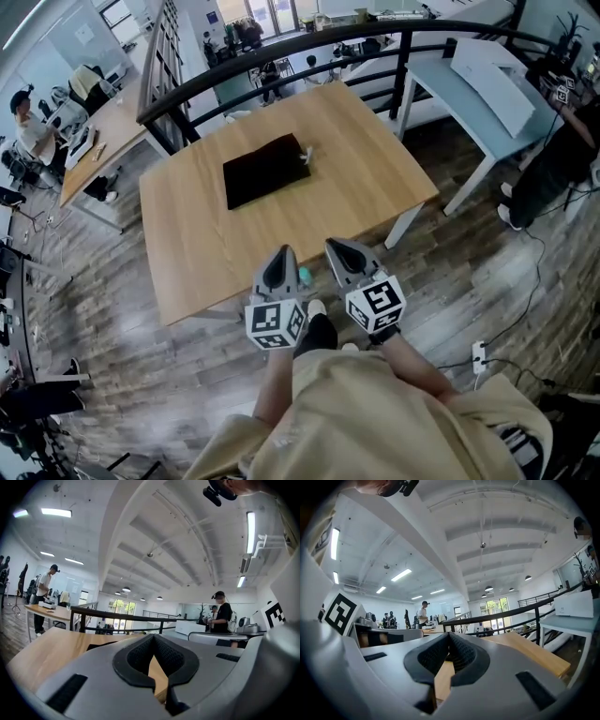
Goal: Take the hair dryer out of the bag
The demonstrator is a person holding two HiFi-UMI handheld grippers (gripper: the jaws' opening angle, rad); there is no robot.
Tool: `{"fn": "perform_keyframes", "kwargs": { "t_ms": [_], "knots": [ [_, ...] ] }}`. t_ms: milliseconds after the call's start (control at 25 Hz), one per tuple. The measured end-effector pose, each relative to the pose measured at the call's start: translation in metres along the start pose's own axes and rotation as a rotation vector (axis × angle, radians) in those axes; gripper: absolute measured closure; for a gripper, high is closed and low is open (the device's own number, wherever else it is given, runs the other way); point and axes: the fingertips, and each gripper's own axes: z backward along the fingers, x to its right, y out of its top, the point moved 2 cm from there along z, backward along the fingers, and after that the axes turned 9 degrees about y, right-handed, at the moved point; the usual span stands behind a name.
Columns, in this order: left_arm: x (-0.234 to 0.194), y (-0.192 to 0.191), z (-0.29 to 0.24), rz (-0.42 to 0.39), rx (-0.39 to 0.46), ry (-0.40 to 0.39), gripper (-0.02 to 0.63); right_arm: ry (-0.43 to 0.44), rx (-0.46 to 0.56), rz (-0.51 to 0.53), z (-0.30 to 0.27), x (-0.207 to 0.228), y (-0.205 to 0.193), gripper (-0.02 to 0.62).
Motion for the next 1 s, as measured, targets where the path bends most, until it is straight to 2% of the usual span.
{"fn": "perform_keyframes", "kwargs": {
  "t_ms": [120,440,600,680,760,840,1000],
  "knots": [
    [-0.018,0.013,-0.037,0.022,0.02,-0.008,0.594,-0.015,-0.02,0.032,-0.034,0.023,0.007,0.581],
    [-0.082,0.046,-0.133,0.045,0.058,-0.044,0.594,0.011,-0.023,0.096,-0.143,0.059,0.024,0.581],
    [-0.1,0.039,-0.167,0.068,0.047,-0.084,0.595,-0.009,-0.017,0.054,-0.178,0.075,0.017,0.581],
    [-0.104,0.029,-0.182,0.081,0.019,-0.098,0.594,-0.005,-0.018,0.022,-0.189,0.082,0.016,0.581],
    [-0.104,0.021,-0.196,0.081,-0.012,-0.1,0.594,0.001,-0.03,0.031,-0.199,0.091,0.015,0.581],
    [-0.107,0.013,-0.216,0.061,-0.047,-0.076,0.594,-0.004,-0.059,0.035,-0.21,0.11,0.004,0.58],
    [-0.113,-0.003,-0.262,-0.017,-0.081,-0.058,0.594,-0.043,-0.129,-0.036,-0.233,0.164,-0.037,0.581]
  ]
}}
